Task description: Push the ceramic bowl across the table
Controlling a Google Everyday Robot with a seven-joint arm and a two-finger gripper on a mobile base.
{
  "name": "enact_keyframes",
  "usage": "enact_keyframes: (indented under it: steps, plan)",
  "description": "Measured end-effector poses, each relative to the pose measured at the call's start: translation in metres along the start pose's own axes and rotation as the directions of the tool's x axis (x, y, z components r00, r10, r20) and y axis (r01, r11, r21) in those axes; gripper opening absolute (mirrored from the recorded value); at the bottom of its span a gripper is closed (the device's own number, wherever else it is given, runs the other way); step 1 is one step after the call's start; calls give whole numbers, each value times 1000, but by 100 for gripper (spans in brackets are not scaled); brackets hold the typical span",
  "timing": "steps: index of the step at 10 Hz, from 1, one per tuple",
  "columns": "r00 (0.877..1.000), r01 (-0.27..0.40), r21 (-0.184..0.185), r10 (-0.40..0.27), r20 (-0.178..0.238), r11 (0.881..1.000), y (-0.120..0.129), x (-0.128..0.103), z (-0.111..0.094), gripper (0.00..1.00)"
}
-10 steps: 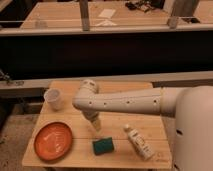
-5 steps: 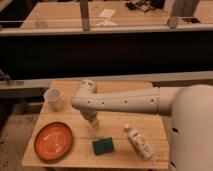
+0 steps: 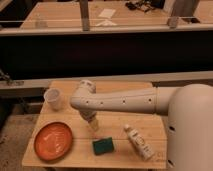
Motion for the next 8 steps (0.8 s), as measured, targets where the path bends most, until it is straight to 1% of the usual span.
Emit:
enact_keyframes:
  steps: [8]
  plan:
    - [999,41,-7,-41,18,999,-3,-8,5,80]
